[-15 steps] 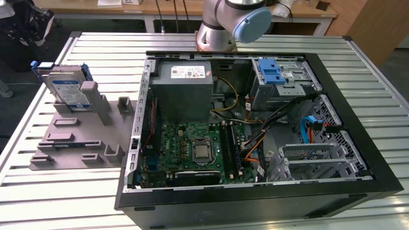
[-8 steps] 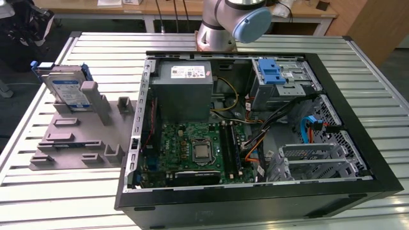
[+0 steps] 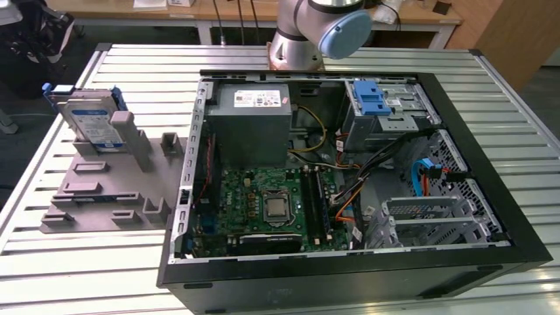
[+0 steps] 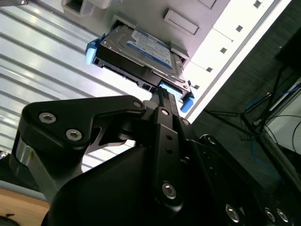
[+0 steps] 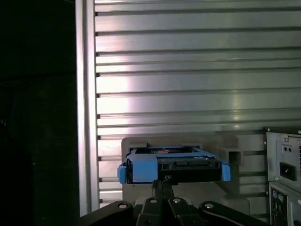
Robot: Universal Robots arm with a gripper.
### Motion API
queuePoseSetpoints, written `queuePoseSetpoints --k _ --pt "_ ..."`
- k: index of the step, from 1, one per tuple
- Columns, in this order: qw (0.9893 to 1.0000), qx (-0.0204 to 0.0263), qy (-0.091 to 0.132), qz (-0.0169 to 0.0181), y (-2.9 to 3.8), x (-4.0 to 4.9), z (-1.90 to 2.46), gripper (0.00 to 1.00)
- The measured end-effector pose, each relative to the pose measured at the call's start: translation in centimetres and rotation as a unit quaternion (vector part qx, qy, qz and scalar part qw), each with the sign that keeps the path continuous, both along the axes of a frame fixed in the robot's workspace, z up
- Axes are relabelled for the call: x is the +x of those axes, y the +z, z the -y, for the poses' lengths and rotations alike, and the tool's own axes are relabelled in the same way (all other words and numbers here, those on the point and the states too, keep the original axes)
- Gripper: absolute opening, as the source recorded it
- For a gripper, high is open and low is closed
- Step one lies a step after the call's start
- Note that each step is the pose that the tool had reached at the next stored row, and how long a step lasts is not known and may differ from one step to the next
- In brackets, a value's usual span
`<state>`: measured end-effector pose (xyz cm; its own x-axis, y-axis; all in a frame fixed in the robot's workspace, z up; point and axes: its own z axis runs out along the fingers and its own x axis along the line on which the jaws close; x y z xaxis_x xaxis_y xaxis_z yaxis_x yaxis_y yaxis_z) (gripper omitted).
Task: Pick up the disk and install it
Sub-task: 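Pick up the disk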
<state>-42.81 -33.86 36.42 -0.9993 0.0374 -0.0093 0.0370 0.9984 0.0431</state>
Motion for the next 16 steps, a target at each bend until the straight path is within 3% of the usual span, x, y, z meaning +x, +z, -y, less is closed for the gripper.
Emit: queuePoseSetpoints --k 4,8,13,16 --pt "0.9993 0.0000 0.037 0.0000 -0.02 0.00 0.00 0.11" --pt "0.9974 0.0000 0.073 0.0000 -0.04 0.00 0.00 0.11" --pt "0.9932 0.0000 0.116 0.0000 -0.07 0.01 0.00 0.11" --pt "0.9899 0.0000 0.141 0.0000 -0.08 0.00 0.00 0.11"
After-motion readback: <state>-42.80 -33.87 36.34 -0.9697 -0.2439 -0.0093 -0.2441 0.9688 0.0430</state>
